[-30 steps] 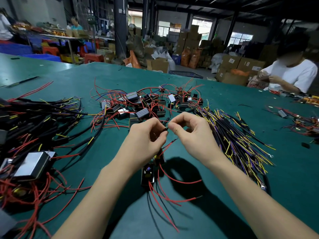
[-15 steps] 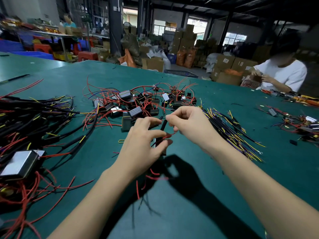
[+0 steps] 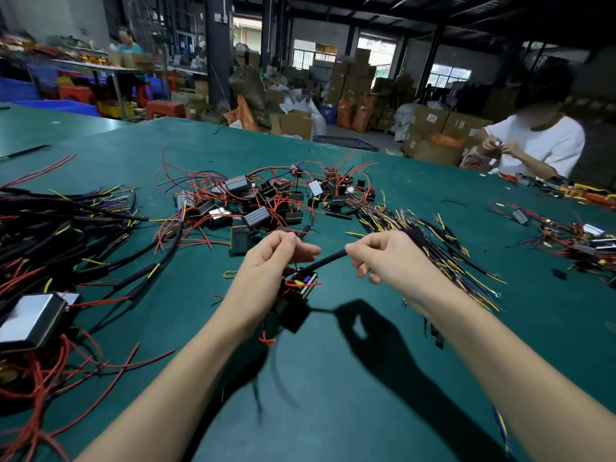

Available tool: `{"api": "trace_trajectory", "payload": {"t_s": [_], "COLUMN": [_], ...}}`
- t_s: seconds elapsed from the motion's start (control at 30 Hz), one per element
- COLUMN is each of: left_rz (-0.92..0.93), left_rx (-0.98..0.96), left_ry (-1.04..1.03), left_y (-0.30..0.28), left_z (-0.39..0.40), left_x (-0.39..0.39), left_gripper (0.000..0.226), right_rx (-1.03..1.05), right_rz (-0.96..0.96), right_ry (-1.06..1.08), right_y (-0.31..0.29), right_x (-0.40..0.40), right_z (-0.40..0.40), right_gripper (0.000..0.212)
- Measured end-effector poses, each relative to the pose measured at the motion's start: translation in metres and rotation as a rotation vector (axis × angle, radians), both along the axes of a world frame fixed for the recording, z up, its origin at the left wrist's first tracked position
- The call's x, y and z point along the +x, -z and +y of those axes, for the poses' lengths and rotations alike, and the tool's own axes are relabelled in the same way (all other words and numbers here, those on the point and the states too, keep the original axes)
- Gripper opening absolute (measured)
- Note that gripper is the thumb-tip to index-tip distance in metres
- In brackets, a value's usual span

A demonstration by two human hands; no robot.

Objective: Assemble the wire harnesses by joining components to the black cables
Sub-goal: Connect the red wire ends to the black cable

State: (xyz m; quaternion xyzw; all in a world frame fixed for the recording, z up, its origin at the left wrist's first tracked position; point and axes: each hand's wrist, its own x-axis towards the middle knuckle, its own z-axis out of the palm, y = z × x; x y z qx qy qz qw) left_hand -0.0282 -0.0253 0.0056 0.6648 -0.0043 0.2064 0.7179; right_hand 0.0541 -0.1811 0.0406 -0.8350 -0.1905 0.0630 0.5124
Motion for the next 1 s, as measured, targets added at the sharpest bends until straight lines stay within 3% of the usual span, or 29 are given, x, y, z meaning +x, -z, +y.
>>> {"api": "trace_trajectory", "payload": {"t_s": [0.1, 0.23, 0.47, 0.73, 0.83, 1.0], "left_rz": [0.005, -0.006, -0.059, -0.005, 0.02, 0.046], "left_rx": [-0.093, -0.023, 0.434, 0.414, 0.491, 0.62], "left_ry": [0.051, 0.061, -0.006, -0.078, -0.113, -0.105], "left_y": [0.0, 0.004, 0.014, 0.012, 0.015, 0.023], "left_z": [-0.001, -0.001, -0.004, -0.003, -0.002, -0.006], "left_x": [-0.001, 0.002, 0.001, 0.0, -0.001, 0.0], "left_gripper": [0.031, 0.03, 0.024, 0.027, 0.028, 0.03], "right_rx": [-0.002, 0.019, 0.009, 0.188, 0.202, 0.062], "right_rz": [0.079, 0.149, -0.019, -0.026, 0.042, 0.347], "right_ry": [0.013, 0.039, 0.004, 0.055, 0.077, -0.148], "right_y": [0.009, 0.019, 0.027, 0.035, 0.042, 0.027], "right_x": [-0.002, -0.005, -0.017, -0.025, -0.027, -0.01], "right_z": [0.0, 0.002, 0.01, 0.019, 0.019, -0.009], "right_gripper": [0.03, 0.031, 0.029, 0.023, 0.023, 0.02]}}
